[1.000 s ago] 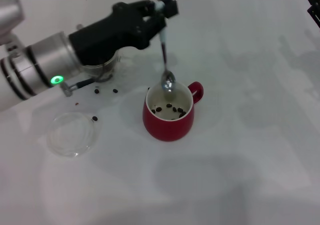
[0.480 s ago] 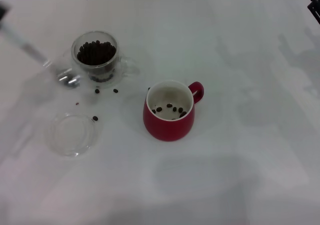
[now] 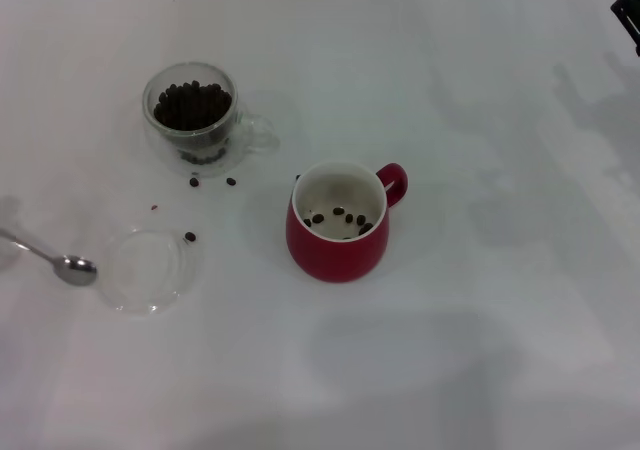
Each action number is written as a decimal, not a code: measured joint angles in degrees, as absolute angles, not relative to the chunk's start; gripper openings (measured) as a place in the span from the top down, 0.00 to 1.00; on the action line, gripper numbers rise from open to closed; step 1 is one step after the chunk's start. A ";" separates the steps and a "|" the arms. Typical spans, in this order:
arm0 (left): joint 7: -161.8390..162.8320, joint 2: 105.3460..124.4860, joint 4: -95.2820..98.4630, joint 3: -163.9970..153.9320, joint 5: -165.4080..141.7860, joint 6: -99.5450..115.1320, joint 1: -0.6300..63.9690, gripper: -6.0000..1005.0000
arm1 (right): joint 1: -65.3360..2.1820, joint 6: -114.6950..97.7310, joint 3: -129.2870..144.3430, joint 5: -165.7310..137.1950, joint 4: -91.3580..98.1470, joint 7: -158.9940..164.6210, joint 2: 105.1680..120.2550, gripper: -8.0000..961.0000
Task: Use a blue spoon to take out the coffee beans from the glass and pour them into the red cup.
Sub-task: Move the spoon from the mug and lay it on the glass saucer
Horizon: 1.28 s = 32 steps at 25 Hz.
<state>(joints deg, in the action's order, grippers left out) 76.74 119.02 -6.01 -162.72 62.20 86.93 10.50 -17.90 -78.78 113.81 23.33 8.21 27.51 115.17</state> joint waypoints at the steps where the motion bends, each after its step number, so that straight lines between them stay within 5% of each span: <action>1: 76.73 119.00 -5.68 -162.74 61.74 85.54 10.90 0.86 | -17.92 -78.76 113.82 23.29 8.23 27.51 115.19 0.14; 29: 72.19 119.13 -2.59 -162.70 46.84 74.68 21.79 0.86 | -17.93 -78.66 113.81 23.65 8.26 27.54 115.23 0.14; 32: 70.69 119.16 -2.60 -162.31 47.77 74.66 21.07 0.79 | -17.93 -78.66 113.81 23.65 8.27 27.56 115.22 0.14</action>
